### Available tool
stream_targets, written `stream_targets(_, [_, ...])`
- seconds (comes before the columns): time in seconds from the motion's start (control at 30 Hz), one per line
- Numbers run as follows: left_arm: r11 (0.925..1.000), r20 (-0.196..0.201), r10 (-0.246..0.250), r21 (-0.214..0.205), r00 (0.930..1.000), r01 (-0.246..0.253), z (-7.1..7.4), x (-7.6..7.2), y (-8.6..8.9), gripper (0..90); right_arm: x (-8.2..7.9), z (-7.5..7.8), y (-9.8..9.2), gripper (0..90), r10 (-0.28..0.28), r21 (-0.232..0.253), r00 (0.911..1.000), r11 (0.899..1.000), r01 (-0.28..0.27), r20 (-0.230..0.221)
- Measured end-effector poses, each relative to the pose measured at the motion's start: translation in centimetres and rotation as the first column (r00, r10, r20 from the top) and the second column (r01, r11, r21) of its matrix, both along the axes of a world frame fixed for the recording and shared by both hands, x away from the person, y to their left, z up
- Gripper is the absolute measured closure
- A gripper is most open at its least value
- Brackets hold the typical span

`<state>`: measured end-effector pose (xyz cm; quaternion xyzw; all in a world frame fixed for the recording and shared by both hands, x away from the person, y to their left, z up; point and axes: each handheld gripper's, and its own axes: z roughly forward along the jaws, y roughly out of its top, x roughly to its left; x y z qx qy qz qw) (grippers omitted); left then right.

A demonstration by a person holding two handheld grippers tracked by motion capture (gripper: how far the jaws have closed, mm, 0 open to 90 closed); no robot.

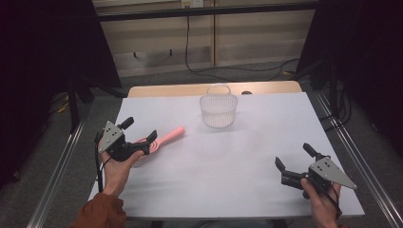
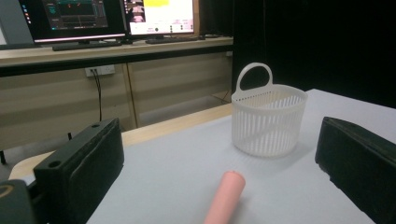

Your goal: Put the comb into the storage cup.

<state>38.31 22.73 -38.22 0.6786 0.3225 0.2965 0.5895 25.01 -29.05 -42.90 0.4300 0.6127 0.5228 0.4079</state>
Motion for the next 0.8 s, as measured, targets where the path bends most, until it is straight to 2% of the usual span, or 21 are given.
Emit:
stream_targets(0.1, [1.0, -0.015, -0.009, -0.001, 0.9998, 0.009, 0.1, 0.5, -0.3, 3.6, 0.0, 0.0, 0.0, 0.0, 0.001, 0.0, 1.0, 1.0, -0.001, -0.002])
stream_targets(0.13, [0.9985, -0.008, 0.006, -0.054, 1.0, -0.007, 0.1, 0.8, -0.5, 4.5, 0.0, 0.0, 0.0, 0.0, 0.002, 0.0, 1.0, 1.0, -0.002, -0.002])
stream_targets(0.23, [0.9993, 0.002, 0.012, -0.036, 0.9999, -0.012, 0.3, 1.4, -0.7, 4.3, 0.0, 0.0, 0.0, 0.0, 0.003, 0.002, 1.0, 1.0, -0.003, 0.0])
stream_targets(0.3, [0.9989, 0.014, 0.022, -0.043, 0.9997, -0.021, 0.6, 1.9, -0.8, 4.2, 0.0, 0.0, 0.0, 0.0, 0.0, 0.004, 1.0, 1.0, 0.0, -0.001])
stream_targets(0.37, [0.9991, 0.022, 0.029, -0.03, 0.9993, -0.029, 1.0, 2.4, -1.0, 4.5, -0.1, 0.0, 0.0, 0.0, -0.001, 0.002, 1.0, 1.0, 0.001, 0.001])
stream_targets(0.4, [0.999, 0.046, 0.037, -0.029, 0.9983, -0.035, 1.1, 2.9, -1.1, 4.6, -0.1, 0.0, 0.0, 0.0, 0.0, 0.001, 1.0, 1.0, 0.0, 0.002])
stream_targets(0.63, [0.9985, 0.044, 0.043, -0.035, 0.9981, -0.042, 1.0, 3.9, -1.6, 5.3, 0.0, 0.0, 0.0, 0.0, 0.003, 0.003, 1.0, 1.0, -0.003, 0.004])
stream_targets(0.67, [0.9986, 0.061, 0.05, -0.023, 0.9969, -0.048, 1.4, 4.3, -1.8, 6.0, 0.0, 0.0, 0.0, 0.0, 0.004, 0.0, 1.0, 1.0, -0.004, 0.001])
stream_targets(0.7, [0.9986, 0.061, 0.05, -0.023, 0.9969, -0.048, 1.4, 4.3, -1.8, 9.3, 0.0, 0.0, 0.0, 0.0, 0.004, 0.0, 1.0, 1.0, -0.004, 0.001])
stream_targets(0.77, [0.9984, 0.065, 0.045, -0.036, 0.9969, -0.043, 1.6, 4.8, -1.8, 12.2, 0.0, -0.1, 0.0, 0.0, 0.005, 0.001, 1.0, 1.0, -0.005, -0.002])
stream_targets(0.8, [0.997, 0.056, 0.056, -0.056, 0.9969, -0.053, 1.7, 5.0, -1.8, 13.1, 0.0, -0.1, 0.0, 0.0, 0.009, 0.002, 1.0, 1.0, -0.009, -0.003])
